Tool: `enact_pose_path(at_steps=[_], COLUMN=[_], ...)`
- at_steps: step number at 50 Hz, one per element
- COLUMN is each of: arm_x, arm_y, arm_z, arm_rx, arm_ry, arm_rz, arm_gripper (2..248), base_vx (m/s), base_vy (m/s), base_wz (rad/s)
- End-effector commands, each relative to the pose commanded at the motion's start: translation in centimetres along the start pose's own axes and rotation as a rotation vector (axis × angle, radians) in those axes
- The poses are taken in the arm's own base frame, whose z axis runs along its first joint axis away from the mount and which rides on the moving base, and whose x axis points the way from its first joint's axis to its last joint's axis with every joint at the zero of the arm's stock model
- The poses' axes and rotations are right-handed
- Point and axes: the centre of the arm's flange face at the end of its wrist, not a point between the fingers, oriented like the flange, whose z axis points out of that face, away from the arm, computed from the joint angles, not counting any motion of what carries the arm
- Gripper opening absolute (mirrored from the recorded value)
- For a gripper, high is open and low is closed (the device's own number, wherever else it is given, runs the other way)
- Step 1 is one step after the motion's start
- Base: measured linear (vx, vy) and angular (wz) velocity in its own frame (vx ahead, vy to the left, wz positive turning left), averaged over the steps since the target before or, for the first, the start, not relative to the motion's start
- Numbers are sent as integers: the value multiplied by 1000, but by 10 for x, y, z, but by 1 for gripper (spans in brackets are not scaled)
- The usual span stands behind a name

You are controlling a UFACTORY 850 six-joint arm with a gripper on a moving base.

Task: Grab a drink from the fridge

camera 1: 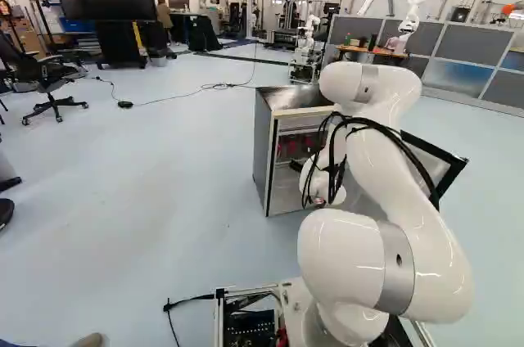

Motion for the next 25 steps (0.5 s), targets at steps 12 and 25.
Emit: enact_pose_path(at_steps=[12,25], arm_x=[-13,-27], arm_y=[6,13], arm_z=[19,40], arm_rx=[-4,-8], arm_ry=[14,45], arm_rz=[-1,-3], arm_gripper=[247,247], base_vx=[0,0], base_vy=[0,0], base_wz=[0,0])
